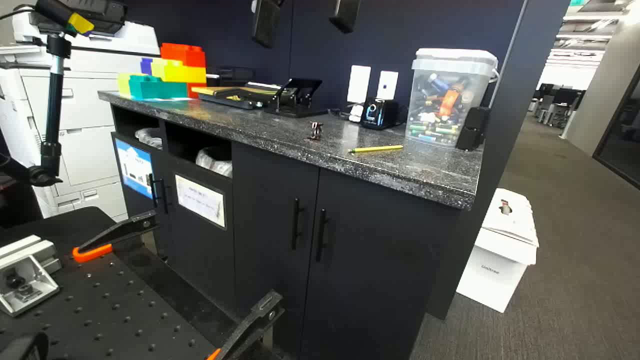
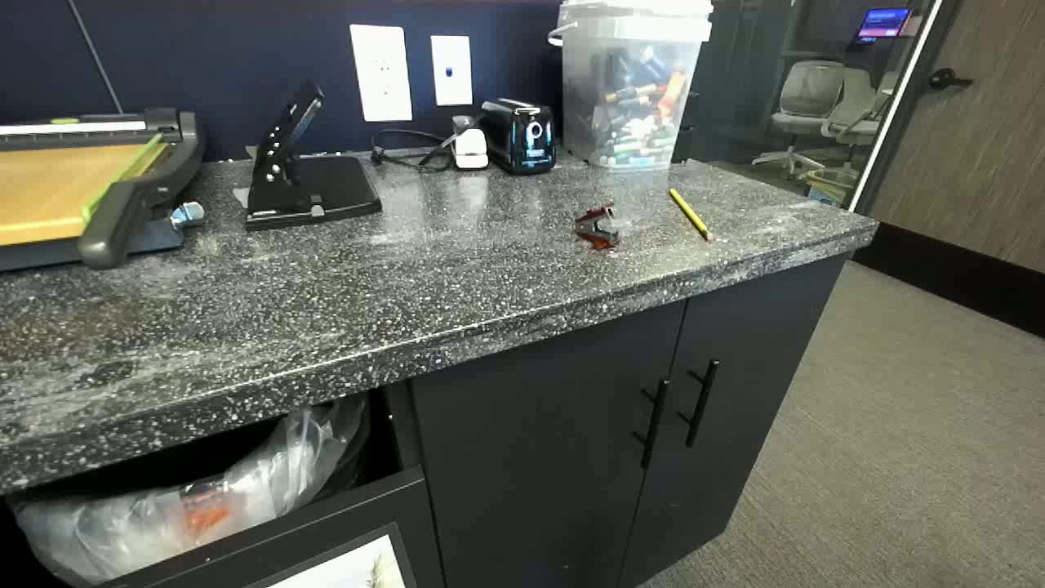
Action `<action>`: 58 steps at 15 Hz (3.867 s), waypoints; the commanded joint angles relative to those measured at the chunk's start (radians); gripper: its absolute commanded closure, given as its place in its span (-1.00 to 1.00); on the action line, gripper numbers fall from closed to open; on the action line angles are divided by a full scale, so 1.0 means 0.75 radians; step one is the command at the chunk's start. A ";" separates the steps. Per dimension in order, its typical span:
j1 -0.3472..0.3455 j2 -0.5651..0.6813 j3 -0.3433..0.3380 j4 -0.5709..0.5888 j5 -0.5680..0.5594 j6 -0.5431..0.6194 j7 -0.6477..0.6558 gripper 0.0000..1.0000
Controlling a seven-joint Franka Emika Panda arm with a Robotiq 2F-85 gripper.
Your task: Open the cabinet door on the far right
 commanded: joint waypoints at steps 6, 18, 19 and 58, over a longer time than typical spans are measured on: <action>0.017 0.000 -0.016 0.003 -0.002 -0.002 0.003 -1.00; 0.017 0.000 -0.016 0.003 -0.002 -0.002 0.003 -1.00; 0.017 0.000 -0.016 0.003 -0.002 -0.002 0.003 -1.00; 0.186 1.701 0.098 0.406 0.326 2.392 0.012 -1.00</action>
